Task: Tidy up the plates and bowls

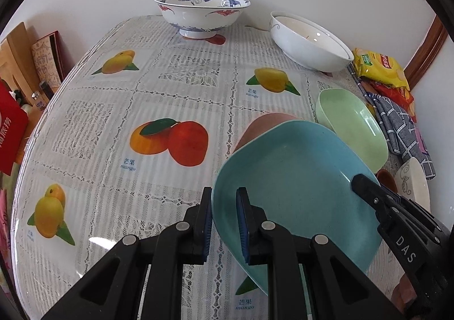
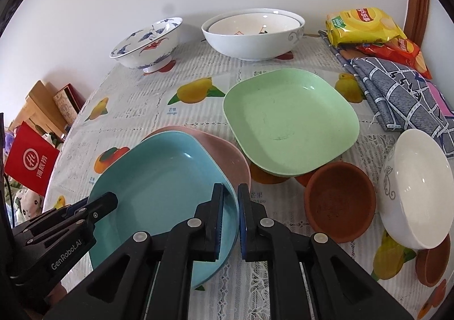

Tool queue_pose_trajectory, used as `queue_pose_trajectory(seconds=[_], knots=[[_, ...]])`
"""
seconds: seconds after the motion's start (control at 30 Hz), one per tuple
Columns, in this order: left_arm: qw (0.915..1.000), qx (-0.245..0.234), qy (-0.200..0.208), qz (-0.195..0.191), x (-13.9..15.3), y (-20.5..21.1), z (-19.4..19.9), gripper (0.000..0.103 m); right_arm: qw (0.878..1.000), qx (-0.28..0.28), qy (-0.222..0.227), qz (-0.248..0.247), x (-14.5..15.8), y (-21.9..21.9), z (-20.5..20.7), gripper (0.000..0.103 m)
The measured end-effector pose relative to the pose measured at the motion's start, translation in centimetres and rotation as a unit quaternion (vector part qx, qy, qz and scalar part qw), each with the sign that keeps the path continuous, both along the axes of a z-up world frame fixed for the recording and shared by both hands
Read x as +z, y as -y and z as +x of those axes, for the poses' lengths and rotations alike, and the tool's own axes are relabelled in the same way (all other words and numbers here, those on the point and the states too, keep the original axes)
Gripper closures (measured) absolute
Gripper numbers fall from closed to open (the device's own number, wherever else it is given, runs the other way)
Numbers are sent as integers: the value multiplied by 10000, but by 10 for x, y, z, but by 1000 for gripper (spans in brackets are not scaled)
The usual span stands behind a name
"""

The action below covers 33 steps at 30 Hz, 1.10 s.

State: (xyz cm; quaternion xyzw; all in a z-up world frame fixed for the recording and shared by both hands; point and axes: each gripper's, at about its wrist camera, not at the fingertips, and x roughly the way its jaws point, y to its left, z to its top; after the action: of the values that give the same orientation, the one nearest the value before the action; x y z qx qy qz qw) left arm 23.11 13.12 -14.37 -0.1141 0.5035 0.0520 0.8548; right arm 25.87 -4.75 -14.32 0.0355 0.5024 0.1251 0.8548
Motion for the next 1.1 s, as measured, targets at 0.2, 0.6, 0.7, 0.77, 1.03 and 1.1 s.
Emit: queue_pose_trajectory(seconds=[0.2,0.6,0.7,0.77,1.03,1.1], knots=[[10000,-2,7,20,-1,1,6,87,9999,84,37,-65,-4,-1,13,91],[10000,16,-15,16,-4,1,11,87,9988,309,218,-321,-8,-8,25,89],[10000,12,-11,25,-4,2,10,87,9981,364,302,-393,-8,-10,26,88],[10000,13,-24,18,-4,2,9,87,9978,384,326,-431,-9,-11,27,87],[10000,-15,-55,67,-1,3,4,87,9969,427,404,-522,-11,-13,31,80],[9999,-29,-39,89,2,4,1,87,9974,398,366,-479,-9,-11,31,80]])
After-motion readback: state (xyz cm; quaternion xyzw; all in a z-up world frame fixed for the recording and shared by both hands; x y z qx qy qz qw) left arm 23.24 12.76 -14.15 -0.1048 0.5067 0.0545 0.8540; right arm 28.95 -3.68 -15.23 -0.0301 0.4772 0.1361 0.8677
